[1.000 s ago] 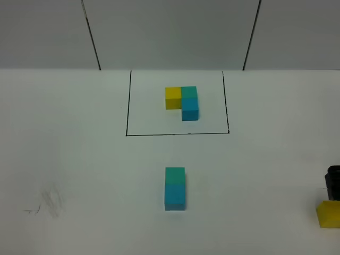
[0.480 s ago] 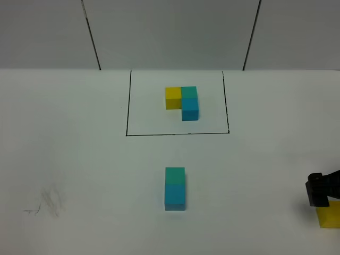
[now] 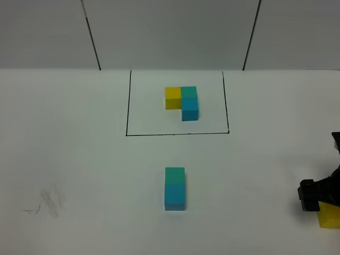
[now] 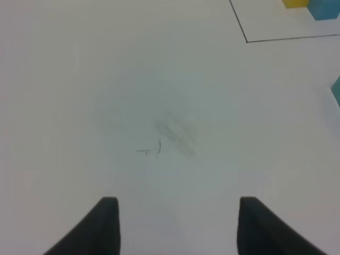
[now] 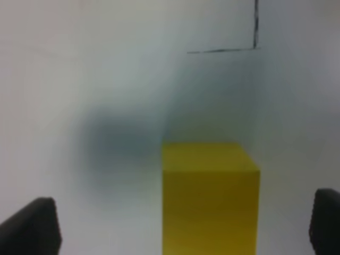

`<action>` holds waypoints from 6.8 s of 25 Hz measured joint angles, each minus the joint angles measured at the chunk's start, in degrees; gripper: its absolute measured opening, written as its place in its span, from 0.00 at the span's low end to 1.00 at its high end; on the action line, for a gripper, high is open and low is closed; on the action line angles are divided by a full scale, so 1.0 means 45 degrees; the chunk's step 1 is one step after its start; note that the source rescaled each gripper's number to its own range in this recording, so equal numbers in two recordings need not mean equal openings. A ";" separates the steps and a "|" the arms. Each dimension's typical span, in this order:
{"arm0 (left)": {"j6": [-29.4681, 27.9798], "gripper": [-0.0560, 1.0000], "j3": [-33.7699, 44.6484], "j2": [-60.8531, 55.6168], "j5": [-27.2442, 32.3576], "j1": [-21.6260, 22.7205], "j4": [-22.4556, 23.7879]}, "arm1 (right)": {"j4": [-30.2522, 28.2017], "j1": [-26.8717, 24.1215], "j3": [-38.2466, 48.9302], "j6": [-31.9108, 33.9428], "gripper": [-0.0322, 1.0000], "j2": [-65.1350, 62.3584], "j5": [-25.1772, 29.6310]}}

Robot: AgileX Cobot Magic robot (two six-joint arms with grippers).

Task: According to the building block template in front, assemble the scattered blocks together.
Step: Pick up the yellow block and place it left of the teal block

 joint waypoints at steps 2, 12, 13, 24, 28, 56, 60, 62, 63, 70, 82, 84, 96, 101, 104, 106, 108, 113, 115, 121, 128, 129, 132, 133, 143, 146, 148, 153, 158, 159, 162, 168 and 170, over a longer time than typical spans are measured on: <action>0.0000 0.33 0.0000 0.0000 0.0000 0.0000 0.0000 | 0.0000 0.0000 0.0000 0.0030 0.95 0.0173 -0.0123; 0.0000 0.33 0.0000 0.0000 0.0000 0.0000 0.0000 | -0.0009 -0.0287 0.0000 0.0124 0.95 0.1339 -0.0272; 0.0000 0.33 0.0000 0.0000 0.0000 0.0000 0.0000 | -0.0009 -0.0319 0.0000 0.0124 0.94 0.1388 -0.0284; 0.0000 0.33 0.0000 0.0000 0.0000 0.0000 0.0000 | -0.0009 -0.0364 0.0000 0.0124 0.66 0.1833 -0.0529; 0.0000 0.33 0.0000 0.0000 0.0000 0.0000 0.0000 | -0.0009 -0.0364 0.0000 0.0124 0.43 0.1833 -0.0609; 0.0012 0.33 0.0000 0.0000 0.0000 0.0000 0.0000 | -0.0601 0.1134 -0.1879 -0.2129 0.25 0.0072 0.1586; 0.0025 0.33 0.0000 0.0000 0.0000 0.0000 0.0000 | -0.0574 0.2249 -0.3136 -0.3262 0.25 0.0059 0.2211; 0.0025 0.33 0.0000 0.0000 0.0000 0.0000 0.0000 | -0.0348 0.2777 -0.3634 -0.3902 0.25 0.0073 0.2365; 0.0013 0.33 0.0000 0.0000 0.0000 0.0000 0.0000 | -0.0199 0.2969 -0.3844 -0.4298 0.25 0.0120 0.2435; 0.0013 0.33 0.0000 0.0000 0.0000 0.0000 0.0000 | 0.0466 0.4448 -0.6025 -0.7387 0.25 0.1791 0.4480; 0.0013 0.33 0.0000 0.0000 0.0000 0.0000 0.0000 | 0.0423 0.6986 -0.9904 -0.9689 0.25 0.4247 0.5694; 0.0013 0.33 0.0000 0.0000 0.0000 0.0000 0.0000 | 0.0438 0.7260 -1.0480 -0.9966 0.25 0.4717 0.5852; 0.0013 0.33 0.0000 0.0000 0.0000 0.0000 0.0000 | 0.0533 0.8288 -1.3351 -1.1553 0.25 0.6397 0.6857; 0.0013 0.33 0.0000 0.0000 0.0000 0.0000 0.0000 | 0.0578 0.8613 -1.4006 -1.2023 0.25 0.6857 0.6998; 0.0013 0.33 0.0000 0.0000 0.0000 0.0000 0.0000 | 0.0625 0.8796 -1.4271 -1.2263 0.25 0.7071 0.7015; 0.0013 0.33 0.0000 0.0000 0.0000 0.0000 0.0000 | 0.0807 0.8867 -1.4502 -1.2436 0.25 0.7278 0.7041; 0.0013 0.33 0.0000 0.0000 0.0000 0.0000 0.0000 | 0.1229 0.8880 -1.4737 -1.2674 0.25 0.7491 0.7041; 0.0013 0.33 0.0000 0.0000 0.0000 0.0000 0.0000 | 0.1669 0.8892 -1.5052 -1.2908 0.25 0.7825 0.6998; 0.0013 0.33 0.0000 0.0000 0.0000 0.0000 0.0000 | 0.1669 0.8902 -1.5094 -1.2919 0.25 0.7825 0.6879; 0.0013 0.33 0.0000 0.0000 0.0000 0.0000 0.0000 | 0.1703 0.8918 -1.5109 -1.2730 0.25 0.8164 0.6665; 0.0013 0.32 0.0000 0.0000 0.0000 0.0000 0.0000 | 0.1703 0.8921 -1.5109 -1.2620 0.25 0.8796 0.6385; 0.0013 0.32 0.0000 0.0000 0.0000 0.0000 0.0000 | 0.1703 0.8932 -1.5109 -1.2594 0.25 0.8826 0.6330; 0.0013 0.32 0.0000 0.0000 0.0000 0.0000 0.0000 | 0.1703 0.8969 -1.5109 -1.2579 0.25 0.8979 0.6187; 0.0013 0.32 0.0000 0.0000 0.0000 0.0000 0.0000 | 0.1703 0.8984 -1.5109 -1.2579 0.25 0.9041 0.6144; 0.0013 0.32 0.0000 0.0000 0.0000 0.0000 0.0000 | 0.1714 0.9005 -1.5109 -1.2539 0.25 0.9579 0.6105; 0.0013 0.32 0.0000 0.0000 0.0000 0.0000 0.0000 | 0.1714 0.9005 -1.5109 -1.2432 0.25 0.9709 0.6114; 0.0013 0.32 0.0000 0.0000 0.0000 0.0000 0.0000 | 0.1684 0.9005 -1.5109 -1.2299 0.25 0.9754 0.6114; 0.0013 0.32 0.0000 0.0000 0.0000 0.0000 0.0000 | 0.1451 0.9005 -1.5109 -1.2067 0.25 0.9812 0.6114; 0.0013 0.32 0.0000 0.0000 0.0000 0.0000 0.0000 | 0.1396 0.9005 -1.5109 -1.1967 0.25 0.9824 0.6114; 0.0013 0.32 0.0000 0.0000 0.0000 0.0000 0.0000 | 0.1396 0.9005 -1.5109 -1.1956 0.25 0.9824 0.6131; 0.0013 0.32 0.0000 0.0000 0.0000 0.0000 0.0000 | 0.1373 0.9005 -1.5109 -1.1956 0.25 0.9879 0.6195; 0.0001 0.32 0.0000 0.0000 0.0000 0.0000 0.0000 | 0.1360 0.9005 -1.5109 -1.1956 0.25 1.0159 0.6416; 0.0001 0.32 0.0000 0.0000 0.0000 0.0000 0.0000 | 0.1360 0.9005 -1.5109 -1.1956 0.25 1.0172 0.6416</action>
